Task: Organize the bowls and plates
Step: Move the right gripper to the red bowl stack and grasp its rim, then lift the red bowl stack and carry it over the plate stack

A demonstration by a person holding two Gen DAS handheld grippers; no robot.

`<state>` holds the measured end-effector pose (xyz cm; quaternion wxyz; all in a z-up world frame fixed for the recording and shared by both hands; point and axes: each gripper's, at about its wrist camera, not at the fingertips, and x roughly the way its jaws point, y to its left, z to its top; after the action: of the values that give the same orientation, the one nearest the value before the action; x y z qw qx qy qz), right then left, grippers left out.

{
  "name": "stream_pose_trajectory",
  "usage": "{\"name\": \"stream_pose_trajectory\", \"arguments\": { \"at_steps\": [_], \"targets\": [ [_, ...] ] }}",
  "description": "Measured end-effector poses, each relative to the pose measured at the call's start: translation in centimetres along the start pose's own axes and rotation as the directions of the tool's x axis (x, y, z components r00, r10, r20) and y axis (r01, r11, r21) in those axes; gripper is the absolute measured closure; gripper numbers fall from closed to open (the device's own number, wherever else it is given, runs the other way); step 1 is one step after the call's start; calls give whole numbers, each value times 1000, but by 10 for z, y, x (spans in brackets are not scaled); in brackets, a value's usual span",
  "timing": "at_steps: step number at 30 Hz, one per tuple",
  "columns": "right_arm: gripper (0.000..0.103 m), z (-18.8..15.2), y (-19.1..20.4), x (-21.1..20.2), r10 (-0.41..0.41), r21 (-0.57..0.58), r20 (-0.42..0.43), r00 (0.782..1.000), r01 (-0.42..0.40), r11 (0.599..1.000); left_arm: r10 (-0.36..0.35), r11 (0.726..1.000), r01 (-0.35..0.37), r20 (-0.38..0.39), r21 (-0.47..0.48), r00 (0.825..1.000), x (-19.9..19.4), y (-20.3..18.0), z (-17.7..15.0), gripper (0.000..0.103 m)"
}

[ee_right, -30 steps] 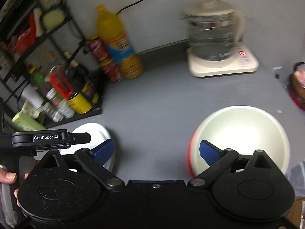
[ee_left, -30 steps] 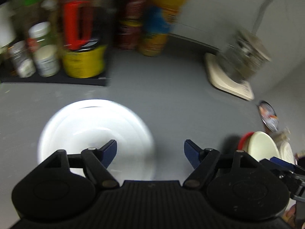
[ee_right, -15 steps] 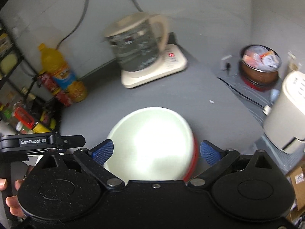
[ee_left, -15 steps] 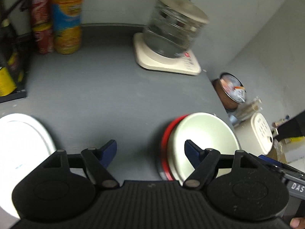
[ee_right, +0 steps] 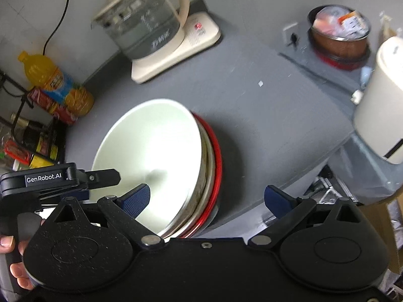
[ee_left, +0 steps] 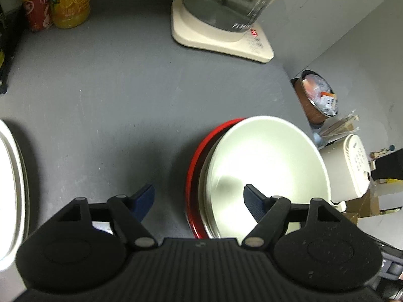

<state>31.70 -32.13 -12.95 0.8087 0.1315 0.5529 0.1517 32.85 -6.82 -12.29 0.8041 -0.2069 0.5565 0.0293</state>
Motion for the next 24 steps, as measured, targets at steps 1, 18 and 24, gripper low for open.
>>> {"name": "stream_pose_trajectory", "arguments": {
  "at_steps": [1, 18, 24],
  "targets": [
    [8, 0, -1, 5, 14, 1, -12, 1000, -14, 1000, 5, 1000, -5, 0, 1, 1000, 3, -2, -1, 27],
    [53, 13, -9, 44, 121, -10, -167, 978, -125, 992, 23, 971, -34, -52, -238, 998, 37, 11, -18, 64],
    [60, 16, -11, 46, 114, -24, -158, 981, -119, 993, -3, 957, -8, -36, -289, 999, 34, 18, -19, 67]
  ]
}}
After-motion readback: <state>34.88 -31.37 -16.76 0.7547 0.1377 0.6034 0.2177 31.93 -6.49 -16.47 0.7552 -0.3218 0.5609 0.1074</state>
